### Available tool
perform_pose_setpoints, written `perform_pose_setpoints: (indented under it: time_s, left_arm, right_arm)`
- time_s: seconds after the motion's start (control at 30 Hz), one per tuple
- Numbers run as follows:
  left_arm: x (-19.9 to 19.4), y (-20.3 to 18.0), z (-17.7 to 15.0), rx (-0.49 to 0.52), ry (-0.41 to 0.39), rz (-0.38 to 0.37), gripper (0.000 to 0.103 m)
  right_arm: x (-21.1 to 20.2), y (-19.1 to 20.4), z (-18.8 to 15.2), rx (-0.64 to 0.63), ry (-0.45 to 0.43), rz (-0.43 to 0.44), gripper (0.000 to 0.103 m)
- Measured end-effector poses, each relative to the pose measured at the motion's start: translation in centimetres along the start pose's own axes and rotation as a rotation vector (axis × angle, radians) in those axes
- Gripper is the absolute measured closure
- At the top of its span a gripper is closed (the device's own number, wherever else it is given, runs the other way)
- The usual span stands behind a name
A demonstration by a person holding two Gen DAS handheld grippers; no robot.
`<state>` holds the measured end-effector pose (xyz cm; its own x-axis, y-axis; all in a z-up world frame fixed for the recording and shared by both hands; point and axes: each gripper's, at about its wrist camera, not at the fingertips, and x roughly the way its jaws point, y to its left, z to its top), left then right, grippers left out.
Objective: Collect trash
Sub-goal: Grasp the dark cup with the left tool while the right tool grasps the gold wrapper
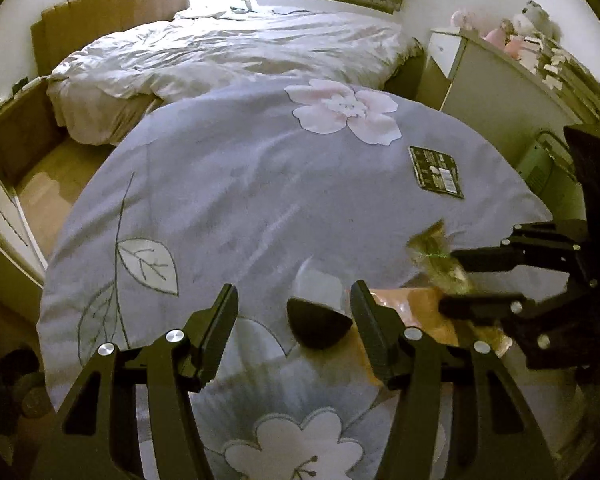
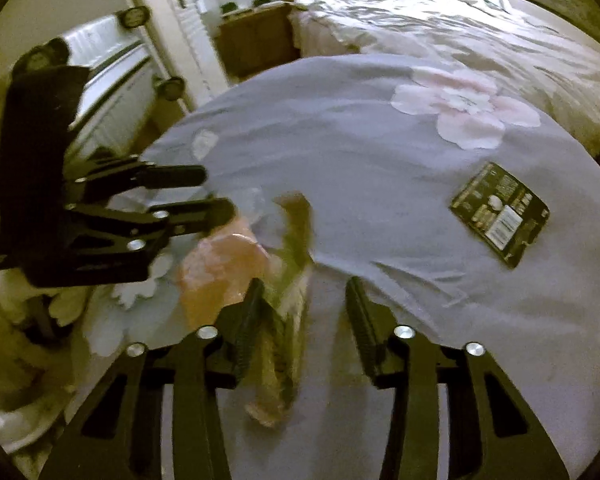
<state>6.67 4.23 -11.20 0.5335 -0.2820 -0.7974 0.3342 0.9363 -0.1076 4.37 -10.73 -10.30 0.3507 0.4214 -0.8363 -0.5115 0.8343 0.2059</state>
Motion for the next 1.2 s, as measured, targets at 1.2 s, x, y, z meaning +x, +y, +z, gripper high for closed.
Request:
perform_pose_setpoints:
  time_s: [1.2]
  left_arm:
    - [-2.7, 0.1, -0.2, -0.102, -0.086, 0.042, 0.065]
  right_arm:
    - [-3.4, -2.3, 0.7, 0.1, -0.124, 0.03, 0.089]
